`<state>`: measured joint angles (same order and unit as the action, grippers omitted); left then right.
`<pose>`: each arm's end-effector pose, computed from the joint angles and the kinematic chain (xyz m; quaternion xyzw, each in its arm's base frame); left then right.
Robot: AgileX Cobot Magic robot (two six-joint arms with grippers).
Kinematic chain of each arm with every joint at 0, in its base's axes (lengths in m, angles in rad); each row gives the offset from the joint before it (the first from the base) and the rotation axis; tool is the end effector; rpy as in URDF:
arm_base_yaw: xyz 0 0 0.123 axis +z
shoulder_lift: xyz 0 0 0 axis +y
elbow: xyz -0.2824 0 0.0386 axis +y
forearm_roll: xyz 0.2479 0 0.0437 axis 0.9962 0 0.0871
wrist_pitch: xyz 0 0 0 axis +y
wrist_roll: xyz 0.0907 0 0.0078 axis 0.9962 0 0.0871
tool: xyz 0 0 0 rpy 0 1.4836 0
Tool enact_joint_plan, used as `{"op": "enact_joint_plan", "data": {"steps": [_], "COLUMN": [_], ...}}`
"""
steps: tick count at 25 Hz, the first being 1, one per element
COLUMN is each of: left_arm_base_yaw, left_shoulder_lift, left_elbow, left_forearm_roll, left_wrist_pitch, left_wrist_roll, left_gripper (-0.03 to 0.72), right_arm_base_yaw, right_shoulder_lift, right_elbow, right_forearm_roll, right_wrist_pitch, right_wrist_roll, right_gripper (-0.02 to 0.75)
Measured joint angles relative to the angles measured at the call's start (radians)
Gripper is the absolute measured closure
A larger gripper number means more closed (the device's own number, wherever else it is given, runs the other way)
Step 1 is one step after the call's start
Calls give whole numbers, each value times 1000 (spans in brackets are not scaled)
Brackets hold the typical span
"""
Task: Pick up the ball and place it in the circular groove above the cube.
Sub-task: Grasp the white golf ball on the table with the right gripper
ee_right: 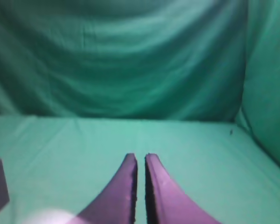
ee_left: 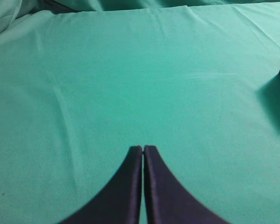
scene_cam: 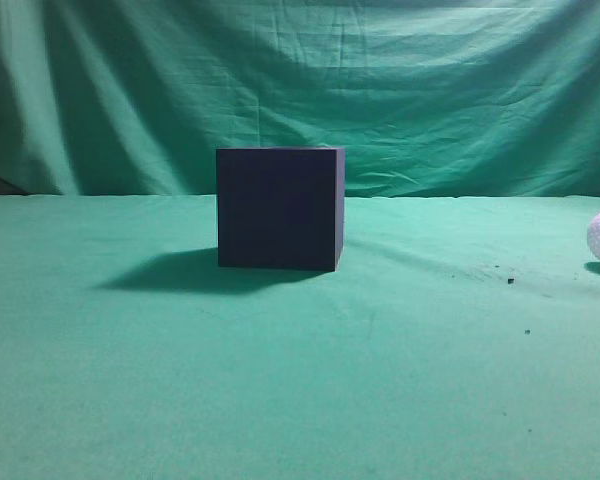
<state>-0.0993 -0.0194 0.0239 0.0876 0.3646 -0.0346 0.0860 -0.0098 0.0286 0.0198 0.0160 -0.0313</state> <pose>0.0524 -0.0024 0.1734 0.0491 0.7975 -0.0032 0.6013 0.0566 0.0049 0.2025 -0.0337 0.6875 0.0271 0.7249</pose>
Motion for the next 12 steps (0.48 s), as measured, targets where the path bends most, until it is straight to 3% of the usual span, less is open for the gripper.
{"op": "enact_joint_plan", "data": {"steps": [3,5,12], "left_arm_base_yaw": [0,0,0], "left_shoulder_lift": [0,0,0], "left_elbow": [0,0,0], "left_forearm_roll": [0,0,0], "left_wrist_pitch": [0,0,0], "left_wrist_roll": [0,0,0], "left_gripper": [688,688,688], "right_arm_base_yaw": [0,0,0], "right_shoulder_lift": [0,2,291], "right_elbow": [0,0,-211], "right_forearm_roll": [3,6,17], "right_wrist_pitch": [-204,-244,124], "right_wrist_roll": [0,0,48], "right_gripper": [738,738,738]}}
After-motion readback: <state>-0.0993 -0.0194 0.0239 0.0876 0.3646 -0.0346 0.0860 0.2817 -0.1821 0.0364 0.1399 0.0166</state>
